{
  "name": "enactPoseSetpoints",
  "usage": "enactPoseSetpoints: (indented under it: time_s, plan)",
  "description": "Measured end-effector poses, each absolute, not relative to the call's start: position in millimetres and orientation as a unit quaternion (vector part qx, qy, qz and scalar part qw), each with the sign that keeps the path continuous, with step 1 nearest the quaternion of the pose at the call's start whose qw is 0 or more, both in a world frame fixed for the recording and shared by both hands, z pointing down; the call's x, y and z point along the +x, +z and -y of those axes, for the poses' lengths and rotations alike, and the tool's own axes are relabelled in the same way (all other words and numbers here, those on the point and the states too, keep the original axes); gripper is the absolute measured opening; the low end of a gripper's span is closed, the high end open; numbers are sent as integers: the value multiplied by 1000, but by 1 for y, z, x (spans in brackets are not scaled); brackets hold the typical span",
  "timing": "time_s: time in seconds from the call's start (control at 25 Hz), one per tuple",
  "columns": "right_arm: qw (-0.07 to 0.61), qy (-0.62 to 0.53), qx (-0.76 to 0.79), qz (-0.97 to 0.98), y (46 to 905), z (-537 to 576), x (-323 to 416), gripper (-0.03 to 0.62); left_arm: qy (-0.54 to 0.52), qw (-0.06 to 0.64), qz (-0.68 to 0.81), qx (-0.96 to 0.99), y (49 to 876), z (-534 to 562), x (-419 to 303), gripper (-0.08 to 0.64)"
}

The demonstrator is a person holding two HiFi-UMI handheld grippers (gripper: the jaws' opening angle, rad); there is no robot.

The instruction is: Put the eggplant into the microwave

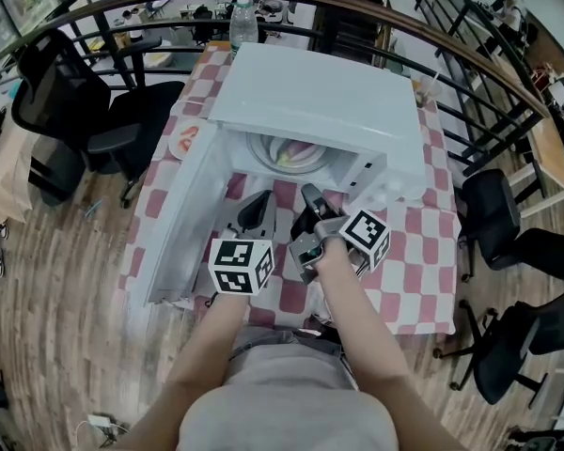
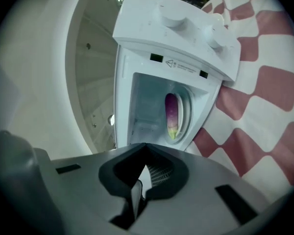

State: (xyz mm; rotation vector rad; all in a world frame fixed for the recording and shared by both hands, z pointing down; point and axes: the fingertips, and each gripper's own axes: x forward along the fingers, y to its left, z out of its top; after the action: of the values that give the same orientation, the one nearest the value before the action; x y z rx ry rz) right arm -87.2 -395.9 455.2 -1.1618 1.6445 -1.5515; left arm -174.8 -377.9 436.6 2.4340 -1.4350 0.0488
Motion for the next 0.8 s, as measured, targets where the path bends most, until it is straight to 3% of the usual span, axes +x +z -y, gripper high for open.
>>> enactPoseSetpoints:
  time_s: [0.28, 0.52, 0.8]
  plan:
    - [286, -536, -445, -657, 447, 388, -77, 23, 15, 149, 496, 856, 428, 381, -169, 5]
    - [234, -439, -465, -733, 430, 385, -76, 23, 10, 142, 488, 861, 422, 388, -163, 5]
    - [260, -327, -489, -766, 406, 383, -59, 23, 8, 141, 477, 868, 419, 393, -155, 5]
